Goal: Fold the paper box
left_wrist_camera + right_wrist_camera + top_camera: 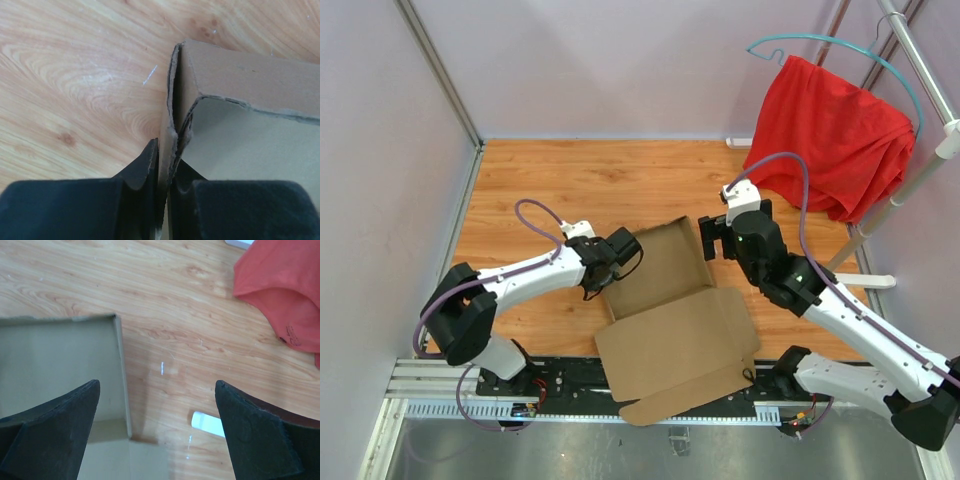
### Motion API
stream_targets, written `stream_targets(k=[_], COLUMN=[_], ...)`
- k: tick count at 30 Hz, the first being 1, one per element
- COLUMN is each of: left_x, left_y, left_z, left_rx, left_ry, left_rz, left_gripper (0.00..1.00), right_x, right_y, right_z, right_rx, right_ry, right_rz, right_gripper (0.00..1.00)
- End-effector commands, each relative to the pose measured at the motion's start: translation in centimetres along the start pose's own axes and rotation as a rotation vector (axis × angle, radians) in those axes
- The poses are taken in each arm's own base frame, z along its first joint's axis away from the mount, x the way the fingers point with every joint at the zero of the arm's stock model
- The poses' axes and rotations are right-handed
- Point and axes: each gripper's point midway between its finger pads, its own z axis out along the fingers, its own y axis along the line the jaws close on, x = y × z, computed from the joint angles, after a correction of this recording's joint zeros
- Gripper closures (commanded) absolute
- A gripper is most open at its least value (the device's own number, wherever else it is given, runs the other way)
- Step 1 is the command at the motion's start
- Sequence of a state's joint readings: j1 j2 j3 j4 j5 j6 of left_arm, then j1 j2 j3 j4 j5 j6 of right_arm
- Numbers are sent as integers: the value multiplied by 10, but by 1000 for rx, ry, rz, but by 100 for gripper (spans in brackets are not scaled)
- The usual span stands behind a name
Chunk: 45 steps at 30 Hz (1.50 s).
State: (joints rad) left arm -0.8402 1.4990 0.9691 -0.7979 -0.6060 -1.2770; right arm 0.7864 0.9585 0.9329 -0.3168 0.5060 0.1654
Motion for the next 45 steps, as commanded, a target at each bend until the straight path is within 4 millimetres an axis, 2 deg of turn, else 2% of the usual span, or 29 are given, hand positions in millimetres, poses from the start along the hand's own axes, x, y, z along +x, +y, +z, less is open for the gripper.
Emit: stream_targets(k=[1, 4, 7, 11, 14, 18, 22, 25, 27, 30, 35, 37, 40, 42, 43, 45], left_x=[3, -12, -38, -55, -52, -33, -21, -16, -19, -35, -58, -63, -65, -66, -65, -64], left_y=[-19, -15, 0, 17, 18, 13, 27, 34, 31, 30, 48, 53, 57, 53, 50, 43], left_z=[-10, -8, -3, 6, 10, 12, 18, 14, 8, -2, -11, -12, -13, -13, -13, -13], left_rx=[79, 90, 52, 17, 49, 85, 61, 87, 130, 165, 95, 91, 90, 102, 110, 118], left_ry=[131, 141, 94, 88, 140, 216, 256, 289, 291, 247, 185, 175, 173, 179, 193, 220], left_rz=[-187, -231, -242, -260, -295, -355, -454, -592, -670, -732, -792, -821, -839, -817, -800, -765], left_gripper=[88, 90, 90, 90, 90, 91, 91, 93, 95, 98, 94, 86, 55, 17, 3, 1], right_x=[8, 8, 6, 6, 8, 8, 10, 11, 13, 17, 21, 21, 21, 21, 21, 20], right_y=[-11, -14, -16, -17, -17, -17, -20, -21, -20, -17, -12, -11, -10, -9, -9, -6], right_z=[-14, -18, -21, -22, -22, -22, -24, -26, -26, -24, -22, -22, -22, -22, -22, -21], right_rx=[28, 30, 29, 32, 33, 33, 38, 40, 33, 20, -2, -4, -10, -14, -15, -29], right_ry=[44, 38, 29, 27, 29, 30, 33, 34, 35, 50, 62, 62, 62, 64, 63, 64], right_rz=[-14, -11, -11, -11, -8, -7, -10, -10, -7, -14, -9, -9, -9, -10, -9, -8], right_gripper=[2, 2, 2, 2, 2, 2, 2, 2, 2, 2, 2, 2, 2, 2, 2, 2])
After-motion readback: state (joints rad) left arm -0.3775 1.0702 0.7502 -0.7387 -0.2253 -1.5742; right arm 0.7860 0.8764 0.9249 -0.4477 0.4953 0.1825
